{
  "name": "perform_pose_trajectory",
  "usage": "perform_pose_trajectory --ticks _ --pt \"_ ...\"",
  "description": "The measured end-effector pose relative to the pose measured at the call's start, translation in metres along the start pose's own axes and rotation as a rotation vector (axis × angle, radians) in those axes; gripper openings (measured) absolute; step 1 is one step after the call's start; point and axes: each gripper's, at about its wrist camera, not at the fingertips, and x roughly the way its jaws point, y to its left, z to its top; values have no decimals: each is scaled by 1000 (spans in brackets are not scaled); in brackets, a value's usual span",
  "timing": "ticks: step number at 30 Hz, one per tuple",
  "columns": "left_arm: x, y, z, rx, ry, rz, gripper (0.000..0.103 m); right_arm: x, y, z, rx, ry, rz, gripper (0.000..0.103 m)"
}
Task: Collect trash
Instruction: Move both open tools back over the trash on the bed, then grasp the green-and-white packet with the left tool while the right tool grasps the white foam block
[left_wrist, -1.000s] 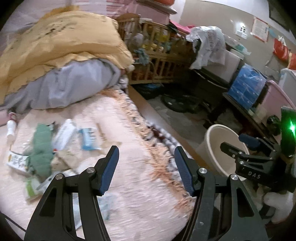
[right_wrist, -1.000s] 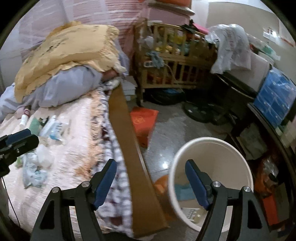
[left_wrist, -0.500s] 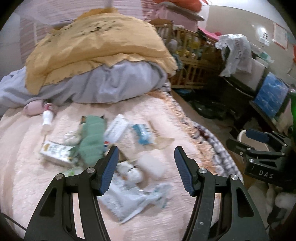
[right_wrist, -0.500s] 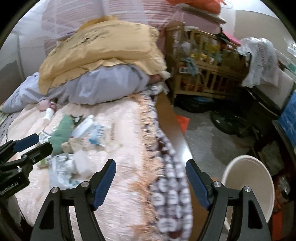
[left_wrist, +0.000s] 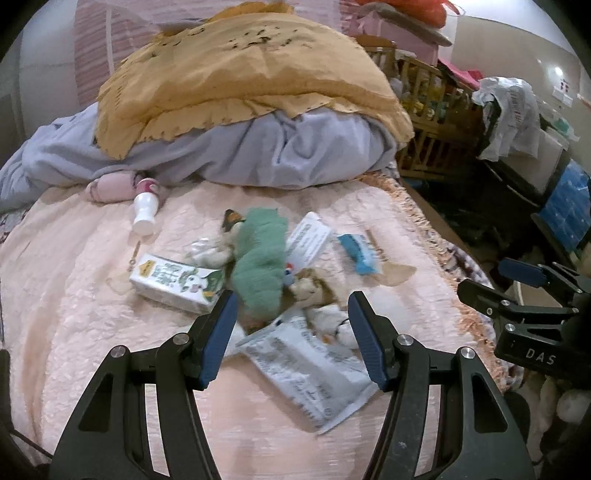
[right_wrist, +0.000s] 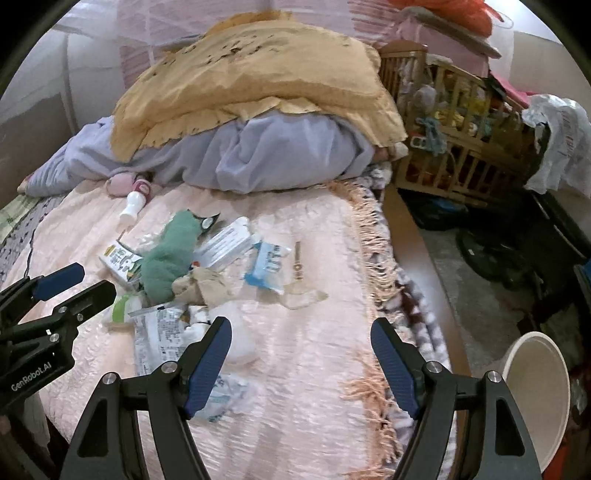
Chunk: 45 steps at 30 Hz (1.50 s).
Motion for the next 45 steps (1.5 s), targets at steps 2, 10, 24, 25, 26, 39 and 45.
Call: perform_pose_trajectory --ticks 2,10,24,25,26,39,45 --pt "3 6 -2 -8 7 7 61 5 5 1 -6 9 4 75" --pt "13 34 -9 -23 48 24 61 26 15 -1 -19 58 57 75" --pt "34 109 -34 -99 171 20 61 76 23 -2 10 147 203 75" --pt "37 113 -34 -116 179 14 61 79 22 -2 13 153 207 75" --pt "40 117 -33 -132 183 7 61 82 20 -3 18 158 208 75" --pt "76 108 -26 -20 245 -149 61 92 16 -12 -22 171 237 75" --pt "100 103 -32 60 297 -188 61 105 13 -13 -11 187 253 75"
